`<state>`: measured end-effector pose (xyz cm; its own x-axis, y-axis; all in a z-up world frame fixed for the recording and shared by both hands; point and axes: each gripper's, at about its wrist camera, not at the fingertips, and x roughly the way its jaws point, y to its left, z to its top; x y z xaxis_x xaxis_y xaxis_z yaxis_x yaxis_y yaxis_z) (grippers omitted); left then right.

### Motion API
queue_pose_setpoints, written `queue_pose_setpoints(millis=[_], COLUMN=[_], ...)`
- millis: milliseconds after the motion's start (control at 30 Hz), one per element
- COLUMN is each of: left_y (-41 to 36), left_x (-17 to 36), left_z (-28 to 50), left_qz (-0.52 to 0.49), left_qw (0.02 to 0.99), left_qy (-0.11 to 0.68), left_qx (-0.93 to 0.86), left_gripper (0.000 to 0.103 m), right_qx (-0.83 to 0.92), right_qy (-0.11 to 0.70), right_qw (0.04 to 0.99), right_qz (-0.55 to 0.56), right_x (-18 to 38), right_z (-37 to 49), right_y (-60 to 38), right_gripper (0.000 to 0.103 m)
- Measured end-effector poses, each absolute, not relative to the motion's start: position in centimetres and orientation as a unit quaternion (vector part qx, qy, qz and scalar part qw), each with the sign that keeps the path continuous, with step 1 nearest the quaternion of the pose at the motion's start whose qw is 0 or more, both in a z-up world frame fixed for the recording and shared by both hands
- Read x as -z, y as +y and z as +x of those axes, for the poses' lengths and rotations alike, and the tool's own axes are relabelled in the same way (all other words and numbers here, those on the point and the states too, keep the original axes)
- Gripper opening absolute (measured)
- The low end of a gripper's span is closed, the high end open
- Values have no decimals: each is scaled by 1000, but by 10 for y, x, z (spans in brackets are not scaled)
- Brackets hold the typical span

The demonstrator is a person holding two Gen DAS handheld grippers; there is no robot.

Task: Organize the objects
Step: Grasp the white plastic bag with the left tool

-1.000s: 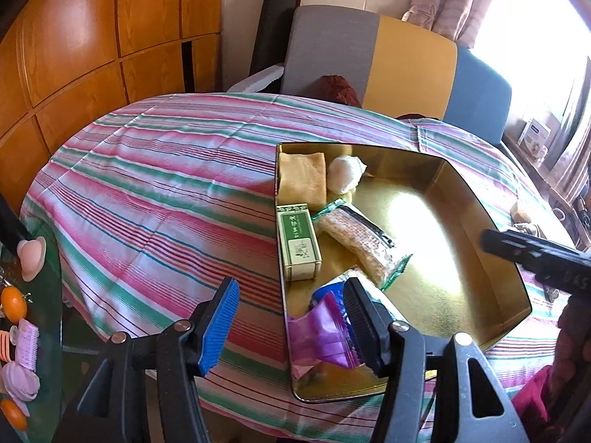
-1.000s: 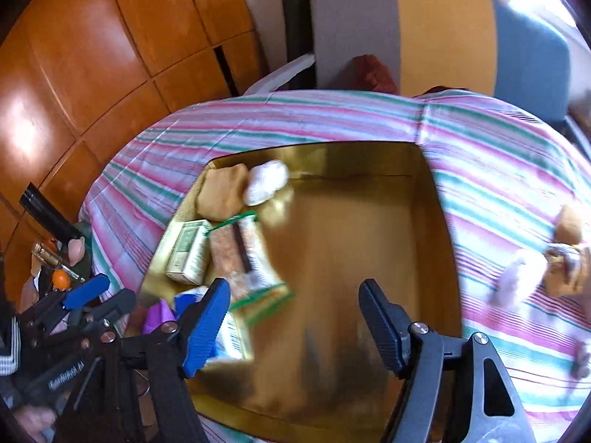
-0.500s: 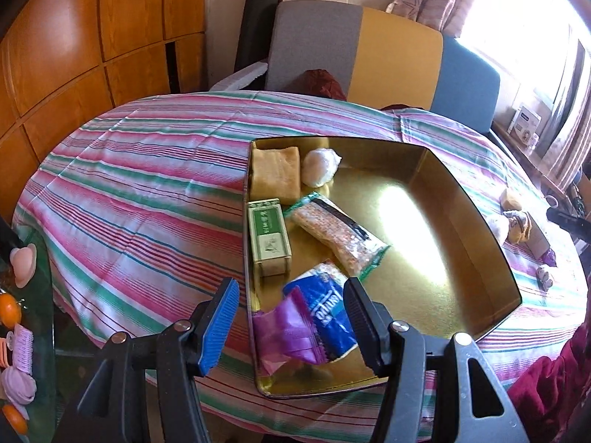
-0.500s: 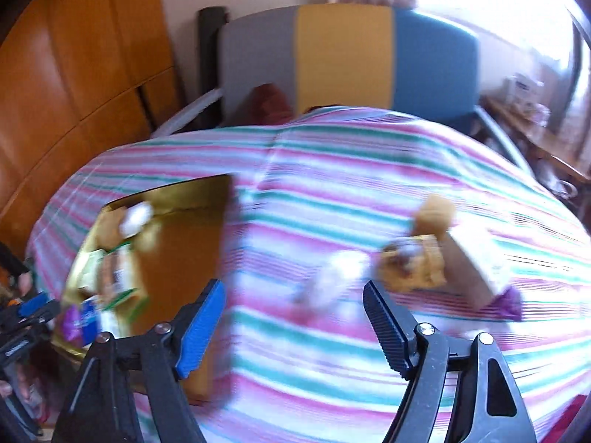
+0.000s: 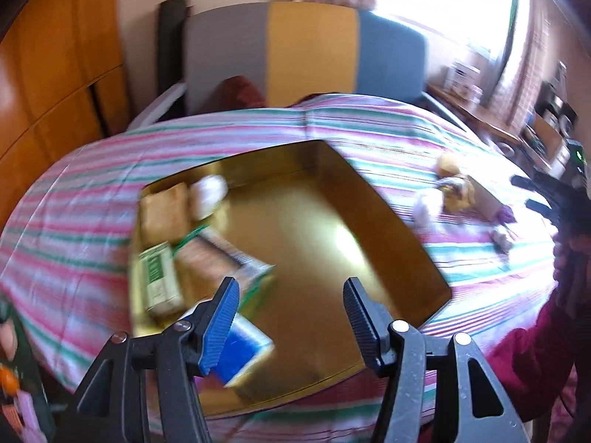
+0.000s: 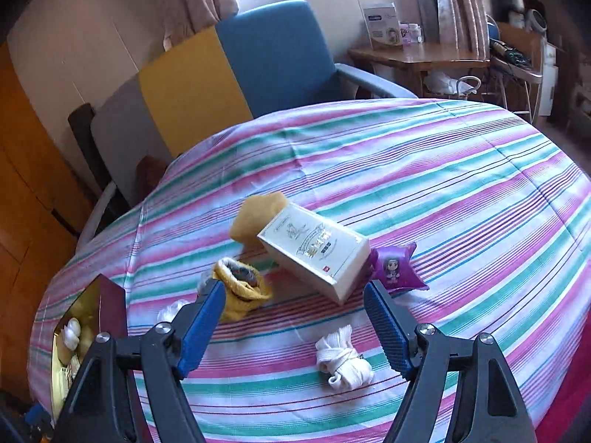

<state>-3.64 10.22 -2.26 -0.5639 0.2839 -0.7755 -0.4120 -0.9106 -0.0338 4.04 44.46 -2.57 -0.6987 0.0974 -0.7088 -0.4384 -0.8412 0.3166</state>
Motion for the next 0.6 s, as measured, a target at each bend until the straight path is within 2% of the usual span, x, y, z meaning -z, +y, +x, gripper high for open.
queue_pose_setpoints(millis=[133,300,600], left_y=[144,206,297], left_x=[20,11,38], left_z=[-35,-34,-77], left_qz=[-423,-411,-447], left_qw=[240,303,324], left_qy=[99,131,179], left_qx=[-868,-850,-814], left_gripper=[57,47,46], right_qx=[-891,-889,-867], right_qy=[253,291,383], right_qw=[148,152,158], right_qz=[-346,-318,-275], right_x=[23,19,20], right_z=[45,53,71], right_y=[450,458,488], right_gripper=[80,81,84])
